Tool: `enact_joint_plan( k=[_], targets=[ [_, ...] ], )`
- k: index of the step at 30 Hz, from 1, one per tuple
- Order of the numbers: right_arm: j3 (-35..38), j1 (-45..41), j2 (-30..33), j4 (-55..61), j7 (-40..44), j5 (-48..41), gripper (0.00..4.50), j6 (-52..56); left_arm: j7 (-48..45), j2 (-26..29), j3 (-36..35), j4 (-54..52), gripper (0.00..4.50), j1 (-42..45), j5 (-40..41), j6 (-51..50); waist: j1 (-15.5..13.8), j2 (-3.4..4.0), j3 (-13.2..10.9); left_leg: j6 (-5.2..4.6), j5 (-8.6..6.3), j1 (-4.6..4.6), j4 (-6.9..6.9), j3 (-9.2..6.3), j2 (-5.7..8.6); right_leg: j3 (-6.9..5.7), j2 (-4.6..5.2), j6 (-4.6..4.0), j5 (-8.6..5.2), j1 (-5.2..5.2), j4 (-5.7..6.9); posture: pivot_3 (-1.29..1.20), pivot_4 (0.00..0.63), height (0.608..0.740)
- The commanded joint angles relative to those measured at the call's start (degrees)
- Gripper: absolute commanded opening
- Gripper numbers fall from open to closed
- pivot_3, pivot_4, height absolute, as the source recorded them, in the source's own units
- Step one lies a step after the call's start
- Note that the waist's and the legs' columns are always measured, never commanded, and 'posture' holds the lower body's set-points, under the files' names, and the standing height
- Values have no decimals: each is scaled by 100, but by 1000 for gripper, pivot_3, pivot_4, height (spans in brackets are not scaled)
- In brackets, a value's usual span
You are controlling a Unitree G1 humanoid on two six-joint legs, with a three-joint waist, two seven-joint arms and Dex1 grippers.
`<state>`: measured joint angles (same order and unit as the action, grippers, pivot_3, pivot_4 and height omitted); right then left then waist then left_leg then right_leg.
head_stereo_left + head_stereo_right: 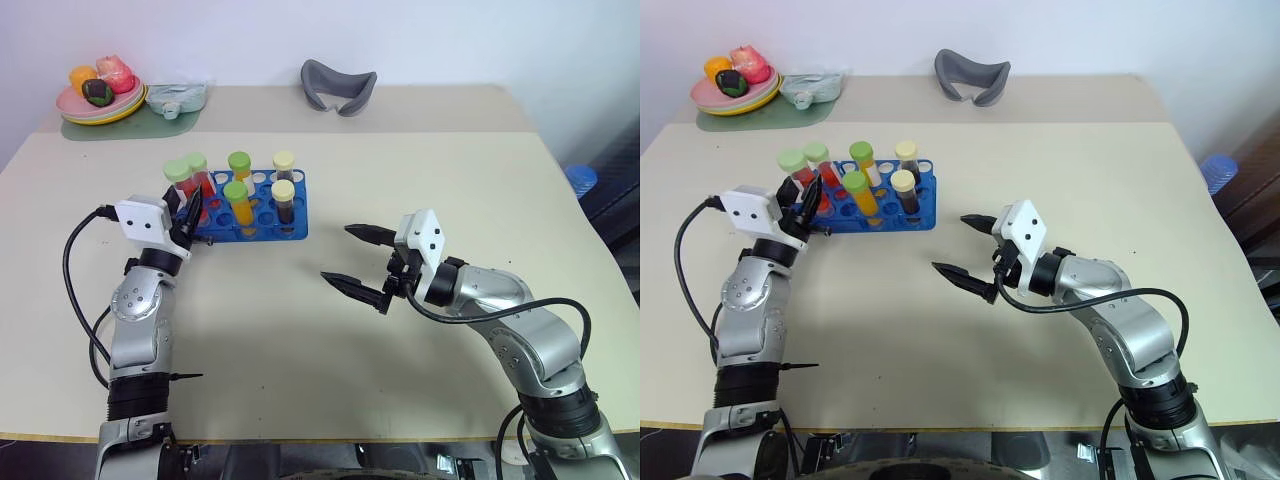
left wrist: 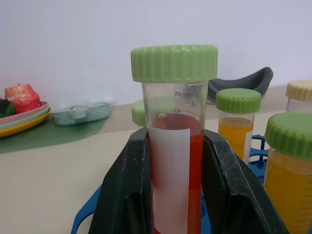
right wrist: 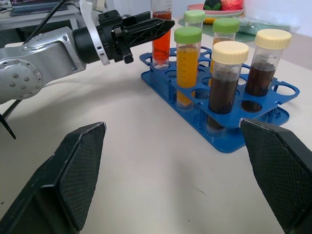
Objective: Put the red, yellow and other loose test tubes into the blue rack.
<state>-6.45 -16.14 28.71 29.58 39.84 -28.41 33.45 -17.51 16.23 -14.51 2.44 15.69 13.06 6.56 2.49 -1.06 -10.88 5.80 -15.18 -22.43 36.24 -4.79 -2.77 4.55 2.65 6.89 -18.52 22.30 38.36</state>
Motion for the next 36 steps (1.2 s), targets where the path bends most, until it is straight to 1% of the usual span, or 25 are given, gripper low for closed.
enact_joint_plan(
  k=[1,10,12,14,17,21,25,29,32,36],
  targets=[
    [49,-61,9,223,16,-65,4500,-53,44,-2,38,46,779,87,-29,71,-4,0,0,0,0,0,0,0,0,0,0,0,0,0,0,0,150,740],
    [64,-31,23,259,-2,-48,4500,-66,37,-29,87,207,779,169,-15,181,-6,0,0,0,0,-1,0,0,0,0,0,0,0,1,0,0,150,740],
    [68,-31,28,260,3,-47,4500,-73,38,-24,80,203,1823,162,-8,184,-7,0,0,0,0,-1,0,0,0,0,0,0,0,1,-1,0,150,740],
    [77,-35,37,256,15,-53,4500,-74,59,-7,34,165,2700,152,25,151,-5,0,0,0,0,-1,0,0,0,0,0,0,0,0,-1,0,150,740],
    [121,-23,87,240,62,-70,4500,-78,78,74,-122,-99,4226,60,194,-25,1,0,0,0,0,-1,0,0,0,0,0,0,0,1,-1,0,150,740],
    [358,27,310,139,179,-104,4500,-100,3,336,-475,-902,4226,-360,678,-598,12,0,0,0,0,-1,-3,0,-1,0,0,0,0,3,-1,0,150,740],
    [962,244,767,-99,369,-134,4500,-111,-350,1000,-1121,-1632,4226,-1340,1163,-1276,9,1,0,0,0,0,-6,0,-2,1,0,-1,-1,2,-3,0,150,740],
    [1568,575,1204,-538,542,-48,4500,-256,-712,1392,-1653,-1864,4226,-2336,1362,-1538,-14,1,-1,-1,-1,0,-5,2,-1,1,2,-1,-1,-3,-8,0,150,740],
    [1876,811,1421,-909,682,11,4500,-434,-898,1509,-1860,-1903,4226,-2824,1344,-1525,-18,1,-1,-2,-1,0,-7,3,-1,1,2,-2,-1,-4,-15,0,150,740],
    [1957,886,1534,-1474,849,183,4500,-770,-962,1477,-1873,-1988,4226,-2984,1431,-1626,-12,1,-1,-2,-1,1,-7,4,-1,2,1,-2,-2,-7,-15,0,150,740]
  ],
)
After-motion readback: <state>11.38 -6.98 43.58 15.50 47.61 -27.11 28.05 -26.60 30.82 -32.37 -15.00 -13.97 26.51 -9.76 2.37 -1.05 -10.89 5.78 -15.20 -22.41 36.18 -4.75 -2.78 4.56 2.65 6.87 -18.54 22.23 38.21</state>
